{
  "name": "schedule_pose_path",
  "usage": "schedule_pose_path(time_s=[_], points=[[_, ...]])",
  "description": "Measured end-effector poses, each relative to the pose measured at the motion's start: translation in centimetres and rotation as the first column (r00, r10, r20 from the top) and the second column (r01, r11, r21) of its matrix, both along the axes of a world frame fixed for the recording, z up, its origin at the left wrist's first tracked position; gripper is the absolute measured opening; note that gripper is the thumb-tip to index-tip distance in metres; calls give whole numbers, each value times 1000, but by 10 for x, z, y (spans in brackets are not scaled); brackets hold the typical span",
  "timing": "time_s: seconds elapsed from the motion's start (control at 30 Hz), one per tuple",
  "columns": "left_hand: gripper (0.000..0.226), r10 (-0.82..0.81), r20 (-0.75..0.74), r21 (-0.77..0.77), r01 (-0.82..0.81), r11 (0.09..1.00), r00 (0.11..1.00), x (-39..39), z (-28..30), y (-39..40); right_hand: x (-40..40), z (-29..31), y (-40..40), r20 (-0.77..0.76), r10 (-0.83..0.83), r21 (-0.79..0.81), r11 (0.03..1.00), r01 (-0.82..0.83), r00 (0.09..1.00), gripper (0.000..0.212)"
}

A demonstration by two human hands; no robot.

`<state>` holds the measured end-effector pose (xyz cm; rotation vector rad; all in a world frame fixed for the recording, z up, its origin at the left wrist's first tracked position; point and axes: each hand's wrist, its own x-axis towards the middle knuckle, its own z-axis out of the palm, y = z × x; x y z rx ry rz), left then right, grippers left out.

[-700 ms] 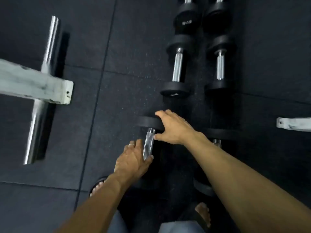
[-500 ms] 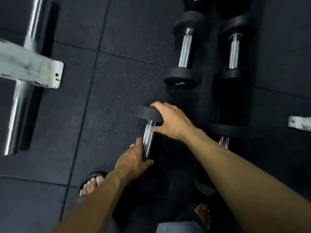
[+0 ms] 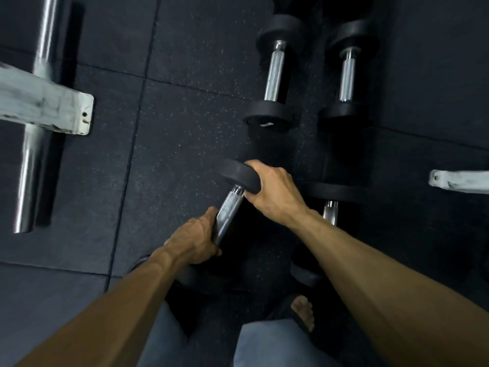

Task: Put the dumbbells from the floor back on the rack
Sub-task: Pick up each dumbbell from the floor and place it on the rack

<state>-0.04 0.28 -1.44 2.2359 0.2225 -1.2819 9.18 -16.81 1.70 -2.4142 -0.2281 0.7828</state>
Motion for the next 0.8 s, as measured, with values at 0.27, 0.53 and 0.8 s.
schedule_pose_path(time_s=[0.27,0.53,0.8], points=[[59,-213,41,43,211,977,976,30,160,-32,5,158,-47,47,-90,-14,996,91,995,50],[56,-309,214,86,297,951,927,57,378,-89,15,382,-114,190,-85,-14,996,89,978,47],[54,-430,322,43,441,897,843,85,520,-151,16,539,-184,269,-157,-108,976,192,950,48]])
